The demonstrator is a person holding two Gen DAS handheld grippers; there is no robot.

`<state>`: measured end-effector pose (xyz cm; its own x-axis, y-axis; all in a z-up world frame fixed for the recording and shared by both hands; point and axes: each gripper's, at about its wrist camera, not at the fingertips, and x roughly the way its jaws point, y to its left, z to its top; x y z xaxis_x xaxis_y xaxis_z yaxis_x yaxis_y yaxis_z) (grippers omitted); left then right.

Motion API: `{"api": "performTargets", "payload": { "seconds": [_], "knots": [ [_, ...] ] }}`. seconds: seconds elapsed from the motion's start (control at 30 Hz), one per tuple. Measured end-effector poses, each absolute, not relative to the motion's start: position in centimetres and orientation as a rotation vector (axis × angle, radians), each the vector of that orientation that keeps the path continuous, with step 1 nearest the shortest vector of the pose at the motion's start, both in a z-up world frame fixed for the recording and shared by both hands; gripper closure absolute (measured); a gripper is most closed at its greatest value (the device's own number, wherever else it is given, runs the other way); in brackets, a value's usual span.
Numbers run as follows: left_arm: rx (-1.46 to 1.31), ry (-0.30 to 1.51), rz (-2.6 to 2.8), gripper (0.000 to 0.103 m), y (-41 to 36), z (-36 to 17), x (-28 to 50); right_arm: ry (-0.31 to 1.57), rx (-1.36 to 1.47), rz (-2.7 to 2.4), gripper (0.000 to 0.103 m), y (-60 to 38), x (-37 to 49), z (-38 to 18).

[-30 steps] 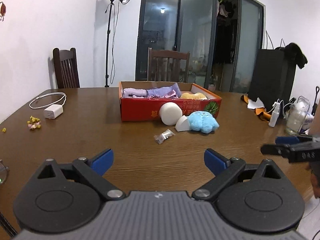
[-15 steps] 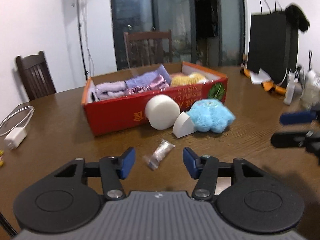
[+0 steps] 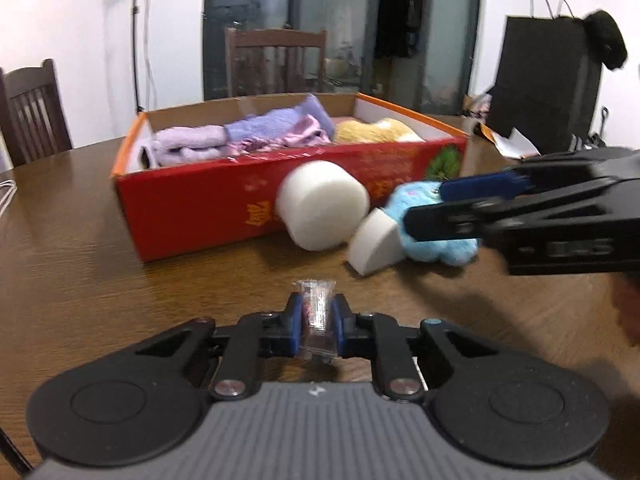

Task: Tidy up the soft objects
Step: 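Close the left gripper on the clear packet while the right gripper grasps the white foam wedge, then carry the packet and foam wedge into the box and open both grippers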

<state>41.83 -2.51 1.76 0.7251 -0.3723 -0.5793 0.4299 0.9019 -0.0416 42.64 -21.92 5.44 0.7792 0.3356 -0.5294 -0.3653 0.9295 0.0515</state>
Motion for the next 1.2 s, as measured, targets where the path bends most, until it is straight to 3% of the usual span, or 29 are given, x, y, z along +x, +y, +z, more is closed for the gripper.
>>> {"api": "performTargets", "payload": {
  "seconds": [0.1,0.3,0.73,1.03,1.2],
  "knots": [
    [0.057,0.614,-0.399,0.087,-1.4,1.9,42.2,0.580,-0.068,0.375,0.062,-20.6,44.8,4.5],
    [0.001,0.639,-0.318,0.087,0.5,2.0,43.2,0.607,-0.090,0.361,0.081,-18.9,46.2,2.3],
    [-0.036,0.594,-0.295,0.087,0.9,3.6,42.1,0.607,0.067,0.449,0.086,-19.9,45.3,3.1],
    [-0.159,0.593,-0.380,0.087,1.0,4.7,32.3,0.613,0.142,0.515,0.085,-20.8,35.5,4.2],
    [-0.140,0.577,-0.390,0.087,-0.1,5.3,30.8,0.597,0.113,0.493,0.085,-21.5,33.3,5.0]
  ]
}}
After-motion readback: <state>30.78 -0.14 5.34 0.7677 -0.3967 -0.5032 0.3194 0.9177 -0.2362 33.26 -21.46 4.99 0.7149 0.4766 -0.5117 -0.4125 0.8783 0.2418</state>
